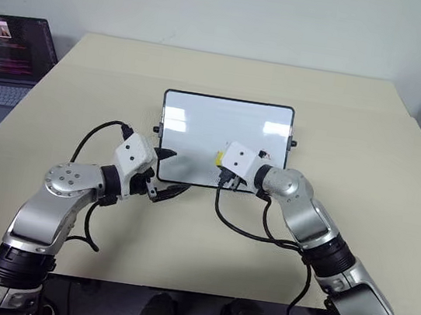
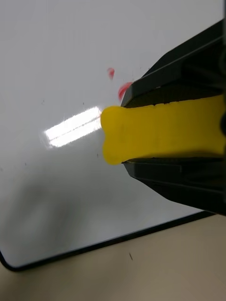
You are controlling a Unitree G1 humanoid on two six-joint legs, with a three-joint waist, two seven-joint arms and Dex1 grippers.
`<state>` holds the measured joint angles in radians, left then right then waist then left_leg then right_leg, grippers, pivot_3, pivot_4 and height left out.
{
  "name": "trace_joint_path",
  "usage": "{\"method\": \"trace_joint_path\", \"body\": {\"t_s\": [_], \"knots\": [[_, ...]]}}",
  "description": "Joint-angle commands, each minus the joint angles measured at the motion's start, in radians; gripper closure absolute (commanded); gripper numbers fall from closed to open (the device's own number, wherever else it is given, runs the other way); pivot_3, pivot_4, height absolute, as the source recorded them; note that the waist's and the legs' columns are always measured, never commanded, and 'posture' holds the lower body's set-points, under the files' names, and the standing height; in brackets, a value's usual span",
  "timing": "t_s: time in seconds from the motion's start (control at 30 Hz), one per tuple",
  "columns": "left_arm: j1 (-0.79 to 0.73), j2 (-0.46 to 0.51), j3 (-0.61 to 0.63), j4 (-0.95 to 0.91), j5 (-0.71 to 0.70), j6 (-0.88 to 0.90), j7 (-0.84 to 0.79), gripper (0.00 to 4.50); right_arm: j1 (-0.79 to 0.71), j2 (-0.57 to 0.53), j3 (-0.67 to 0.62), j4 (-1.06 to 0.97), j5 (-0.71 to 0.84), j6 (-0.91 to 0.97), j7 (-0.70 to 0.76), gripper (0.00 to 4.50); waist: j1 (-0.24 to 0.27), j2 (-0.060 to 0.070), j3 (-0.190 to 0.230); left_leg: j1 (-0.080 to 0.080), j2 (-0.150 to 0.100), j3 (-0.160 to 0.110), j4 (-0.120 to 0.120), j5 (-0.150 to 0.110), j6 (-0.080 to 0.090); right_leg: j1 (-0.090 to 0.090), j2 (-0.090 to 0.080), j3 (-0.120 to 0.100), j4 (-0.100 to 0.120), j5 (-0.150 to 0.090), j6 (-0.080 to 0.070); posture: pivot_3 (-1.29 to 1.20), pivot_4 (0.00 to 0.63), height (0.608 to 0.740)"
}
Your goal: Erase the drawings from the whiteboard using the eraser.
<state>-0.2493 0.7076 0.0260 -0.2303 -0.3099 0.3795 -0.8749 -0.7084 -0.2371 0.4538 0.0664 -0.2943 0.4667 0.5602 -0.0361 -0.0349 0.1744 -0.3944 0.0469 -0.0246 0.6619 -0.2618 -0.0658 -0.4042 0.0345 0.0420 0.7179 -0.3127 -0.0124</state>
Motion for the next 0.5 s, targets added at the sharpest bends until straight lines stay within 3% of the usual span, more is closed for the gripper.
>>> {"method": "trace_joint_path", "body": {"t_s": [0.03, 0.4, 0.5], "knots": [[-0.014, -0.003, 0.003, -0.034, -0.002, -0.011, 0.004, 0.0, -0.066, 0.006, -0.069, 0.066, -0.039, -0.043, -0.121, 3.4, 0.0, 0.0, 0.0, 0.0, 0.0, 0.0, 0.0, 0.0, 0.0, 0.0, 0.0, 0.0, 0.0, 0.0, 0.0, 0.0, 0.15, 0.74], [-0.01, -0.006, 0.006, -0.044, -0.005, -0.004, 0.01, 0.0, 0.004, -0.06, 0.021, 0.003, -0.029, 0.05, 0.073, 3.4, 0.003, 0.0, 0.0, -0.001, 0.0, 0.0, 0.0, 0.001, 0.001, 0.0, 0.0, 0.0, -0.001, 0.001, 0.0, 0.0, 0.15, 0.74], [-0.008, -0.006, 0.005, -0.047, -0.007, -0.001, 0.012, 0.0, -0.008, -0.063, 0.006, 0.001, -0.041, 0.04, 0.055, 3.4, 0.003, 0.0, 0.0, 0.0, 0.0, 0.0, 0.0, 0.001, 0.001, 0.0, 0.0, 0.0, -0.001, 0.001, 0.0, 0.0, 0.15, 0.74]]}}
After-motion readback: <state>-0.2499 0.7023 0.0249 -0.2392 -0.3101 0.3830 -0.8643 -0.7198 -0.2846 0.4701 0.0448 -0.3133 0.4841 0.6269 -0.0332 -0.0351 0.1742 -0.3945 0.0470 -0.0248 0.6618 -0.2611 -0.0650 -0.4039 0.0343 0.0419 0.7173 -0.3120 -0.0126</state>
